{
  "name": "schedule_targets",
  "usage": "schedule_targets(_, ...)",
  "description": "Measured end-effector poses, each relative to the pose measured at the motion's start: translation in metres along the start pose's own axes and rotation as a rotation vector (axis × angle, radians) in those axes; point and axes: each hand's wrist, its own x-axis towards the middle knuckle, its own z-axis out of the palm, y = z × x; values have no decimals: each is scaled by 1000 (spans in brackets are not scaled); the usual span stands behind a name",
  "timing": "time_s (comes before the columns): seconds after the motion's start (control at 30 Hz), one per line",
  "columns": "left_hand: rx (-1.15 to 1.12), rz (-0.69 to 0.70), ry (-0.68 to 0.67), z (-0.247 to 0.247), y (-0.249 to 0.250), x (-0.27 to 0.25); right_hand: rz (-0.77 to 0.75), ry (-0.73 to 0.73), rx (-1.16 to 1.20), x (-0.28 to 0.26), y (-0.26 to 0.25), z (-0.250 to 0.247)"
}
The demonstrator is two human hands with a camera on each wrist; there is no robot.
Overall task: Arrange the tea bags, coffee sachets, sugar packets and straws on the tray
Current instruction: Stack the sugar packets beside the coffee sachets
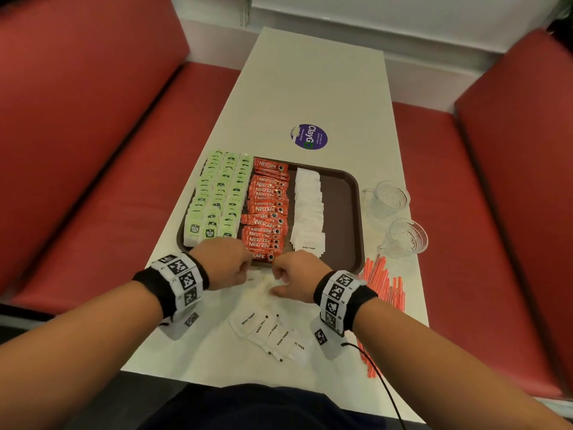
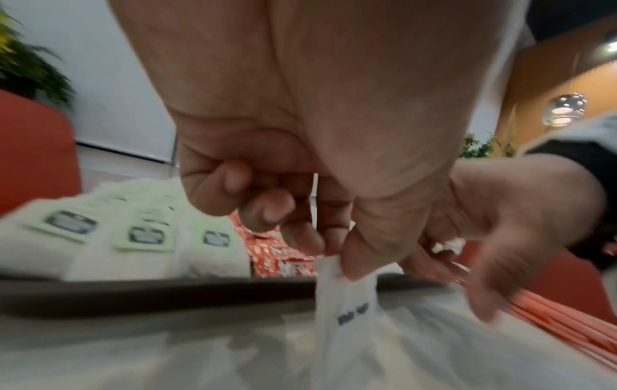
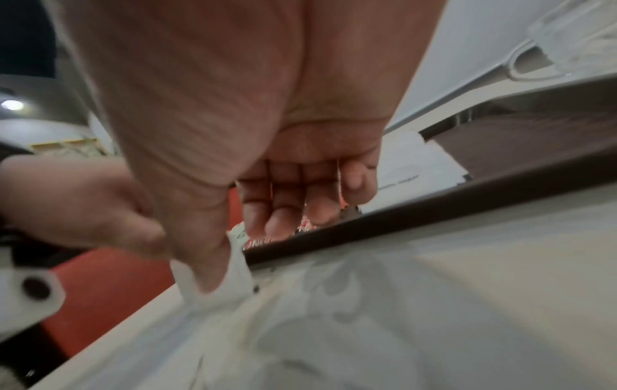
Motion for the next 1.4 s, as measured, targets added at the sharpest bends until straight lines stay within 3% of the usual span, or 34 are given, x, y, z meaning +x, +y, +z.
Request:
schedule_targets(0.13, -143, -129, 97, -8, -21, -15, -108, -109, -69, 9, -21, 8)
schedule_targets(0.27, -213, -170, 224, -10, -34, -25, -183, -222, -154, 18, -44, 17)
schedule_targets(0.63, -198, -153, 226, -8, -37, -23, -211, -366, -352, 32, -56, 15)
schedule_targets(0.9, -219, -52, 235, -23, -20, 11, -152, -176, -64, 9, -29, 0)
schedule_targets(1.1, -268, 77, 198, -38, 27, 62, 39, 15, 180, -29, 11, -8)
schedule_targets(1.27, -229, 44, 109, -28, 57, 98, 186, 141, 298, -53, 43, -9)
schedule_targets(1.4, -230, -57, 185, -22, 63, 108, 307, 241, 375, -59, 62, -12)
